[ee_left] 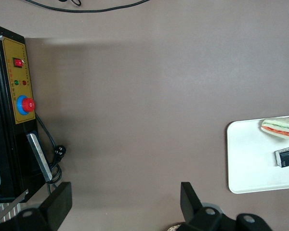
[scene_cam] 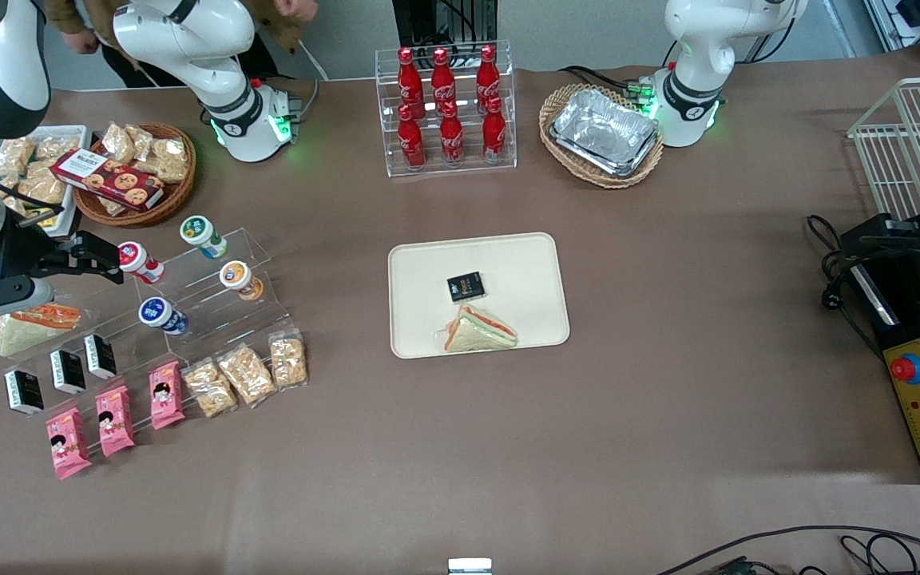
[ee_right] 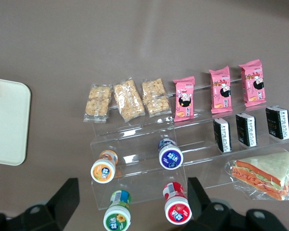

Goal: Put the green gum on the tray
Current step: 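Move the right gripper over the green gum tub on the rack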

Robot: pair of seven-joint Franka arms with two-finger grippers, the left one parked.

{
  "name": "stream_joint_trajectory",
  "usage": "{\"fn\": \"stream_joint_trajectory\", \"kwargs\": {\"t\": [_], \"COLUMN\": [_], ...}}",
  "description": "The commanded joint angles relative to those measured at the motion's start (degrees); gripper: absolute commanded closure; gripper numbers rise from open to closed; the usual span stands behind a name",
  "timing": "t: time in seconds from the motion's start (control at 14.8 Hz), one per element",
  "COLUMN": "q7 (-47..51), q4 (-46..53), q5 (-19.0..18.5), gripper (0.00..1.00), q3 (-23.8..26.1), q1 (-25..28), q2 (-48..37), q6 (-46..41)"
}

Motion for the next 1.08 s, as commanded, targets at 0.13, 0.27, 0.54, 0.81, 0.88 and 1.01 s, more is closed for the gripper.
{"fn": "stream_joint_trajectory", "kwargs": {"t": [0.13,0.27,0.54,0.81,0.88,1.01], "q7": [-0.1,-0.1,3.48,9.74,10.09,10.62], "q4": [0.58,0.5,-5.45,-14.08,-16.18,-21.36], "q5": [-0.56,-0.12,-0.21,-0.3,-0.3,-0.3], "gripper": [0.0,0.0,0.0,0.0,0.0,0.0], "q3": [0.11,-0.15,-1.03,-0.77,-0.77,-0.77], "q1": [-0.23,-0.4,0.12,0.48,0.48,0.48], "q2": [-0.05,-0.32,-6.36,-13.05,-14.28,-17.26], "q6": [-0.6,-2.35,-5.88,-5.0,-4.04,-0.71]}}
